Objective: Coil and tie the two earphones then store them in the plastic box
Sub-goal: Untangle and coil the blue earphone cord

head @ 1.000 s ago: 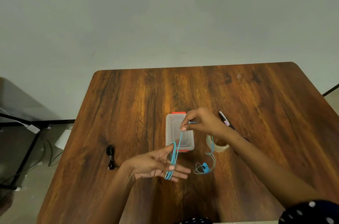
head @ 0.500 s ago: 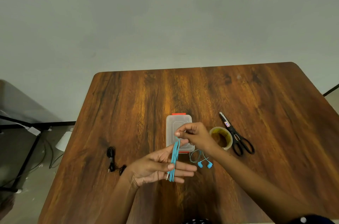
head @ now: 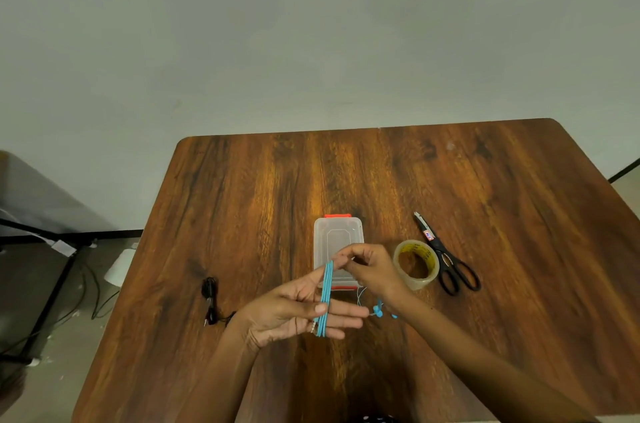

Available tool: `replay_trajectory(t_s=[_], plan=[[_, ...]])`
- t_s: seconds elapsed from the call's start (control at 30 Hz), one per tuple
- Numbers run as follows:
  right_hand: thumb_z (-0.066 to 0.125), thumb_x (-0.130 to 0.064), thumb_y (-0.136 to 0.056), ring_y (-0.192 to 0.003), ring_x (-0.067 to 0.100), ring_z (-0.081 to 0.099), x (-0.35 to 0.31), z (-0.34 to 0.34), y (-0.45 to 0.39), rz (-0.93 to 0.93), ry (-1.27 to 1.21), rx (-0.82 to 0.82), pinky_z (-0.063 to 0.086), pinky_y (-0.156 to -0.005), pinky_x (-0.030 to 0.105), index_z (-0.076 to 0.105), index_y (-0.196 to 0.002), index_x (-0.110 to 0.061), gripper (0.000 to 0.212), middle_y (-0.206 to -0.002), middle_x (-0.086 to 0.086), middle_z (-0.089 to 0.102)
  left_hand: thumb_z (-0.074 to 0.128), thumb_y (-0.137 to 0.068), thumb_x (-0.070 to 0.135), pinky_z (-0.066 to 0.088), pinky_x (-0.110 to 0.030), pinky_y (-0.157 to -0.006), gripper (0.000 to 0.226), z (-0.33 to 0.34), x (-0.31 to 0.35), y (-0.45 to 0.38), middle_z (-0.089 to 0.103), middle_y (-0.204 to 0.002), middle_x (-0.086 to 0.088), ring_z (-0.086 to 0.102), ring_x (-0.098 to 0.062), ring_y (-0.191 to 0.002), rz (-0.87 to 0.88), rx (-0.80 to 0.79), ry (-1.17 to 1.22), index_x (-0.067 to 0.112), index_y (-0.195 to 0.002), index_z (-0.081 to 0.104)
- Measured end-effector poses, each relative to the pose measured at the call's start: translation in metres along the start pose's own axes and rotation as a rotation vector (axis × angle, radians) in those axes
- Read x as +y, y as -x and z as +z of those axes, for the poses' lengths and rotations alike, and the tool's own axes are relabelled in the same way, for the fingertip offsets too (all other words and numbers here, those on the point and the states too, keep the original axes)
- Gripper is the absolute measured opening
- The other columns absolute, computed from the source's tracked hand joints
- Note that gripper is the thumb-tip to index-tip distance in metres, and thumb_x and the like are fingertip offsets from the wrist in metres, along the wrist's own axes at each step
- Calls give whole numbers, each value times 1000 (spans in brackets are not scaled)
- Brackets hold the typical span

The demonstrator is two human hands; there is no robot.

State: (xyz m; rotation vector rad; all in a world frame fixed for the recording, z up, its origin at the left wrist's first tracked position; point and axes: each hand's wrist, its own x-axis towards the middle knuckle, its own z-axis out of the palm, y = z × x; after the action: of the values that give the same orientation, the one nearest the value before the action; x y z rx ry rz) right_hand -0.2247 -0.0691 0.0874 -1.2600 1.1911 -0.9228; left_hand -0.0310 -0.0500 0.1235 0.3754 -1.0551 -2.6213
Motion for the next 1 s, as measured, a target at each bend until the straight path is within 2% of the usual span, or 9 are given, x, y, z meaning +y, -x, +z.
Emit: replay_trajectory(t_s=[0.13, 0.23, 0.3, 0.47, 0.57, 0.67, 0.73, 0.8, 1.0], plan=[[57, -2, -90, -86, 16, 64, 11, 16, 16, 118, -96, -82, 51, -69, 19, 69, -89, -12, 16, -88, 4, 68, 63, -88, 7, 48, -36, -98, 79, -7, 3, 1, 48, -138, -23, 47, -34, -129, 90, 179, 69, 32, -142, 12], [59, -5, -90, -73, 4, 62, 12, 28, 23, 111, 84, -100, 44, -62, 14, 69, -91, -13, 13, -84, -1, 68, 79, -73, 8, 52, -37, -92, 97, -13, 7, -1, 52, -133, -27, 52, -35, -124, 157, 395, 127, 29, -143, 15], [61, -13, -90, -63, -2, 59, 7, 32, 26, 47, 158, -134, 41, -60, 10, 71, -88, -4, 13, -76, -6, 67, 81, -69, 6, 53, -39, -91, 116, -19, 7, -1, 52, -131, -29, 53, -36, -123, 202, 498, 173, 30, -148, 0], [63, -28, -89, -73, -1, 61, -9, 28, 25, -39, 515, -205, 40, -68, 9, 73, -95, -14, 18, -88, -5, 72, 46, -88, -5, 55, -37, -88, 89, -24, 1, -2, 57, -127, -26, 58, -33, -117, 214, 678, 150, 31, -149, -9], [64, -29, -88, -92, 5, 64, -18, 21, 21, -116, 721, -283, 40, -74, 8, 72, -106, -18, 22, -108, -5, 71, 45, -91, -7, 56, -35, -86, 88, -25, -3, -1, 57, -128, -24, 61, -30, -114, 136, 727, 20, 30, -148, -11], [66, -25, -86, -94, 7, 63, -34, 12, 14, -176, 813, -402, 45, -75, 14, 73, -104, -21, 20, -108, -5, 71, 47, -91, -8, 55, -32, -85, 86, -24, -5, 1, 57, -128, -21, 66, -26, -106, 15, 679, -132, 31, -149, -4], [69, -20, -83, -88, 9, 64, -45, 4, 6, -186, 805, -480, 50, -76, 19, 75, -100, -18, 18, -101, -2, 72, 48, -92, -6, 55, -30, -85, 72, -17, -4, 3, 65, -117, -15, 67, -22, -102, -73, 588, -204, 36, -140, 15], [71, -15, -81, -84, 8, 65, -54, -2, -4, -193, 768, -550, 51, -75, 17, 76, -96, -14, 16, -96, 1, 73, 55, -89, -1, 53, -33, -90, 61, -11, -2, 4, 63, -122, -17, 62, -27, -112, -123, 493, -231, 25, -138, 30], [80, -20, -72, -79, 2, 61, -64, -13, -24, -204, 646, -641, 44, -69, 14, 76, -87, -13, 17, -86, -8, 69, 52, -88, 2, 48, -36, -99, 61, -6, 3, 8, 51, -134, -23, 54, -33, -122, -216, 303, -270, 28, -138, 29]])
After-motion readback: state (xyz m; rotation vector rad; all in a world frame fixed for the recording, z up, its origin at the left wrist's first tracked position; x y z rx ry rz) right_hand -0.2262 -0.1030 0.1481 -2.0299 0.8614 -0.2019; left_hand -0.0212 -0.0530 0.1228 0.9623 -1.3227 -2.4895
